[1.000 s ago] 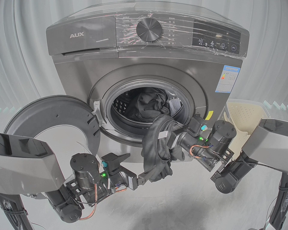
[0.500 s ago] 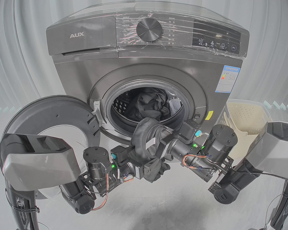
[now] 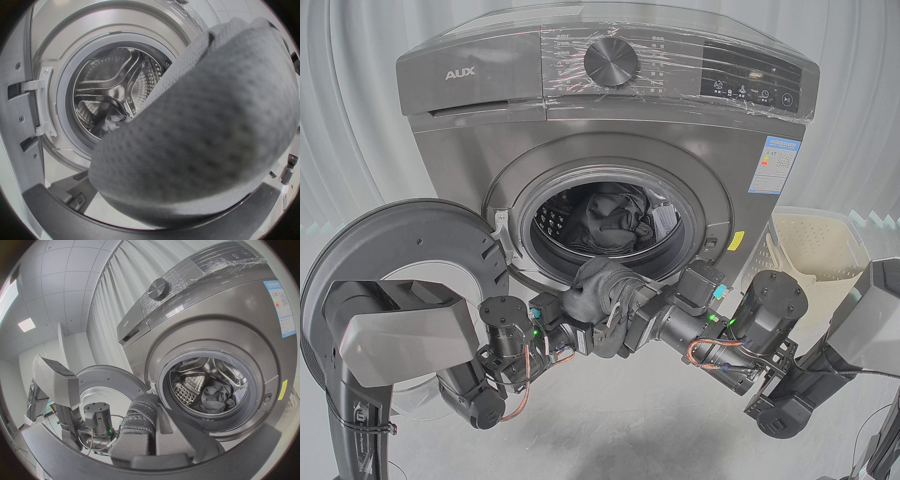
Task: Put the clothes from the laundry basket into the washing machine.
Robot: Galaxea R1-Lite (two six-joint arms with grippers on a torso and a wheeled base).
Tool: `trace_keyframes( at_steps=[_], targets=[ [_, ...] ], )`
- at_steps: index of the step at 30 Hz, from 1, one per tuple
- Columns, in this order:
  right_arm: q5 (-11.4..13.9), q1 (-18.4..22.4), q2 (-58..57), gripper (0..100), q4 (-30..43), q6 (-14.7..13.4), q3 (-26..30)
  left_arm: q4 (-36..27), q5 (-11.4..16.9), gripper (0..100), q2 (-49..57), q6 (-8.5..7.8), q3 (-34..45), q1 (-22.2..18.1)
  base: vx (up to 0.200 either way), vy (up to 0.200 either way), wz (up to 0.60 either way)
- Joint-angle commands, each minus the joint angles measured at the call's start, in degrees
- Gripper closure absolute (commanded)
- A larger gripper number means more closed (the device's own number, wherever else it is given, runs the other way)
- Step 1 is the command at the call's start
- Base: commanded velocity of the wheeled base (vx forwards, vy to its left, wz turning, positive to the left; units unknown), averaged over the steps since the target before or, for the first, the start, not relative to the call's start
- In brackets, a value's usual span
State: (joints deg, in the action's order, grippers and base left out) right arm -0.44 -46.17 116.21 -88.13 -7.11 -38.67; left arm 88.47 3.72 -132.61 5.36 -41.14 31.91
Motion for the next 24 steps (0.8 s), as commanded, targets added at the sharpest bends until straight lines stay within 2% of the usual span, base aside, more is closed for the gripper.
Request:
trace_keyframes(
  at_steps=[1, 10, 13, 16, 24],
  targets=[
    [0.00, -0.06, -0.46, 100, -0.12, -0.10, 0.26, 0.04, -0.20, 100, -0.98, -0.18, -0.43, -0.01, 0.000, 0.000, 0.00],
    [-0.18, 2.13, -0.37, 100, 0.24, -0.98, 2.28, 0.13, -0.64, 100, 2.00, 0.26, -0.08, -0.10, 0.000, 0.000, 0.00],
    [-0.35, 3.98, -0.20, 100, 0.41, -1.15, 5.01, 0.13, -0.73, 100, 4.03, 0.35, 0.71, -0.10, 0.000, 0.000, 0.00],
    [-2.37, 5.21, 0.07, 100, 0.59, -1.42, 7.64, 0.13, -0.64, 100, 6.13, 0.52, 0.98, -0.01, 0.000, 0.000, 0.00],
    [-2.55, 5.65, 0.95, 100, 0.41, -1.51, 12.21, 0.13, -0.73, 100, 9.21, 0.61, 2.65, 0.52, 0.000, 0.000, 0.00]
  ],
)
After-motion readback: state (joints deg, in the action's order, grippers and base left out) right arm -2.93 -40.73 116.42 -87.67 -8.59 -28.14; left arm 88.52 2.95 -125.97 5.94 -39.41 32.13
